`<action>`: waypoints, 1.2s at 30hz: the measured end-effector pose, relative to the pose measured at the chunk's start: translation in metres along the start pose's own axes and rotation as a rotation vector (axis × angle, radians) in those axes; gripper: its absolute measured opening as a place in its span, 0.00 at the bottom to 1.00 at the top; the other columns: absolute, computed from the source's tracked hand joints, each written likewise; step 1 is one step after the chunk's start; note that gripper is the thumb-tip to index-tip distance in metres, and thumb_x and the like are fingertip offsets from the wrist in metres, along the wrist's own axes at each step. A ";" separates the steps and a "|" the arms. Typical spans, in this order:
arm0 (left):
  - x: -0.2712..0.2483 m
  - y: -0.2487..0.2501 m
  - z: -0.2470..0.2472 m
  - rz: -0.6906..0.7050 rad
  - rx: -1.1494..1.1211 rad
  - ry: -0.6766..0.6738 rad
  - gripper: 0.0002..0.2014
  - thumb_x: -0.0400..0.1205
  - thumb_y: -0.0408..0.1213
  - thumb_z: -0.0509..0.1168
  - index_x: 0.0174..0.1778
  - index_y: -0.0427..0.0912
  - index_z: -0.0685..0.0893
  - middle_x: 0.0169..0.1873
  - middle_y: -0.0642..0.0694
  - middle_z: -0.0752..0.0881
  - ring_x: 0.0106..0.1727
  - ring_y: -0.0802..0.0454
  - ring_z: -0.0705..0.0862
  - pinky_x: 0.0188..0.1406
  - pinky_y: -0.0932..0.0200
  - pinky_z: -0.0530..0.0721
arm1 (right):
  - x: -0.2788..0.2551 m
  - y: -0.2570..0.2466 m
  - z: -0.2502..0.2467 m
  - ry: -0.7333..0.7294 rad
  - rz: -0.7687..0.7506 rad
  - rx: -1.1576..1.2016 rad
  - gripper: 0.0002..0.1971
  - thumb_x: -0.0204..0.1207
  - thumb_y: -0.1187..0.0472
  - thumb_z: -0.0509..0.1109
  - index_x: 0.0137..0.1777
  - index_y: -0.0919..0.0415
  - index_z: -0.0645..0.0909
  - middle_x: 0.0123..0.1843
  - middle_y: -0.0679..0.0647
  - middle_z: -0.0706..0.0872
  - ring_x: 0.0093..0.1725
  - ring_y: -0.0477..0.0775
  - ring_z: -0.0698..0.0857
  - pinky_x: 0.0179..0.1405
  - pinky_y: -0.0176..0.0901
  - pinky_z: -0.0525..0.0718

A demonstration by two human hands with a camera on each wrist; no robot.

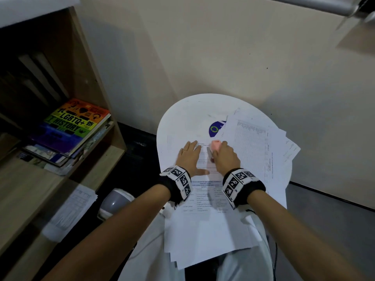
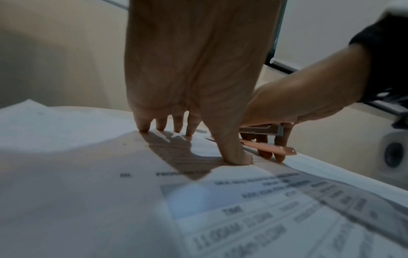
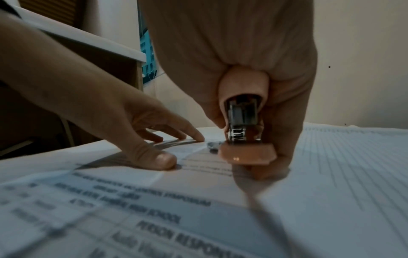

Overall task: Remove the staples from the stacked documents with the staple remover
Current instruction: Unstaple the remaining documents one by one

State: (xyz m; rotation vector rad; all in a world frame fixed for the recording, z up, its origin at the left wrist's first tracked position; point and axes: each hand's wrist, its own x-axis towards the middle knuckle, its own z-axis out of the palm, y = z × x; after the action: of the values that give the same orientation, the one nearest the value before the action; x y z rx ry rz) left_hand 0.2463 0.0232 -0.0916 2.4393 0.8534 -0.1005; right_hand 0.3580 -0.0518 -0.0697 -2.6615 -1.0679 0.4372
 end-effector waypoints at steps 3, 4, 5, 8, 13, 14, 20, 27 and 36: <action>0.002 0.000 0.001 0.000 -0.031 0.011 0.50 0.73 0.54 0.73 0.83 0.39 0.52 0.84 0.45 0.48 0.85 0.44 0.44 0.84 0.44 0.47 | 0.006 -0.006 0.002 0.007 -0.012 -0.042 0.20 0.86 0.52 0.54 0.66 0.68 0.68 0.64 0.64 0.79 0.60 0.66 0.82 0.52 0.54 0.79; 0.002 -0.001 0.001 -0.002 -0.035 0.016 0.50 0.73 0.54 0.74 0.83 0.39 0.52 0.84 0.45 0.49 0.85 0.44 0.44 0.83 0.43 0.48 | 0.009 -0.008 0.003 0.007 -0.020 -0.063 0.20 0.86 0.52 0.54 0.67 0.68 0.67 0.65 0.64 0.79 0.60 0.66 0.82 0.51 0.54 0.79; 0.002 -0.001 0.002 -0.003 -0.035 0.020 0.50 0.72 0.54 0.74 0.83 0.38 0.52 0.84 0.45 0.49 0.85 0.44 0.44 0.83 0.43 0.48 | 0.012 -0.009 0.004 0.008 -0.031 -0.083 0.20 0.86 0.53 0.53 0.68 0.68 0.67 0.65 0.63 0.79 0.60 0.65 0.82 0.50 0.54 0.79; 0.006 -0.004 0.003 0.007 -0.032 0.033 0.50 0.72 0.54 0.74 0.82 0.38 0.54 0.83 0.44 0.52 0.85 0.43 0.47 0.83 0.44 0.50 | 0.019 -0.010 0.004 -0.001 -0.084 -0.125 0.19 0.86 0.55 0.53 0.69 0.68 0.66 0.65 0.62 0.78 0.59 0.64 0.82 0.49 0.53 0.79; 0.008 -0.010 0.006 0.026 -0.041 0.064 0.50 0.70 0.55 0.75 0.82 0.39 0.57 0.83 0.44 0.54 0.84 0.43 0.50 0.83 0.45 0.53 | 0.023 -0.010 0.005 -0.017 -0.112 -0.196 0.20 0.85 0.58 0.58 0.72 0.68 0.64 0.67 0.61 0.77 0.59 0.64 0.83 0.48 0.52 0.80; 0.008 -0.011 0.007 0.028 -0.042 0.068 0.50 0.70 0.55 0.75 0.82 0.39 0.57 0.83 0.44 0.54 0.84 0.43 0.50 0.83 0.45 0.53 | 0.023 -0.011 0.006 -0.016 -0.105 -0.200 0.21 0.84 0.58 0.59 0.72 0.68 0.63 0.67 0.61 0.77 0.60 0.64 0.83 0.49 0.52 0.80; 0.010 -0.011 0.007 0.034 0.002 0.053 0.51 0.70 0.57 0.74 0.82 0.40 0.56 0.83 0.44 0.54 0.84 0.42 0.50 0.83 0.45 0.53 | 0.028 -0.021 -0.001 -0.047 -0.047 -0.111 0.21 0.84 0.57 0.58 0.71 0.70 0.64 0.68 0.63 0.76 0.64 0.65 0.81 0.55 0.55 0.79; 0.010 -0.007 0.003 0.016 0.043 0.042 0.52 0.68 0.57 0.75 0.81 0.40 0.57 0.81 0.43 0.57 0.82 0.40 0.54 0.82 0.45 0.56 | 0.027 -0.030 0.003 0.011 -0.081 -0.188 0.23 0.86 0.61 0.54 0.77 0.71 0.58 0.72 0.64 0.73 0.61 0.65 0.83 0.51 0.54 0.80; 0.011 -0.006 0.000 0.005 0.123 0.041 0.50 0.67 0.56 0.76 0.81 0.48 0.57 0.80 0.46 0.58 0.80 0.41 0.57 0.78 0.45 0.62 | 0.042 -0.037 -0.001 0.005 0.007 0.010 0.25 0.85 0.56 0.58 0.76 0.70 0.61 0.70 0.63 0.76 0.65 0.65 0.80 0.58 0.54 0.78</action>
State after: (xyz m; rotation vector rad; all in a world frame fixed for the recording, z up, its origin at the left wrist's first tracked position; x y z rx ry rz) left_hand 0.2516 0.0334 -0.0968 2.5663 0.8825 -0.1041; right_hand 0.3641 0.0034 -0.0646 -2.6573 -1.0526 0.4356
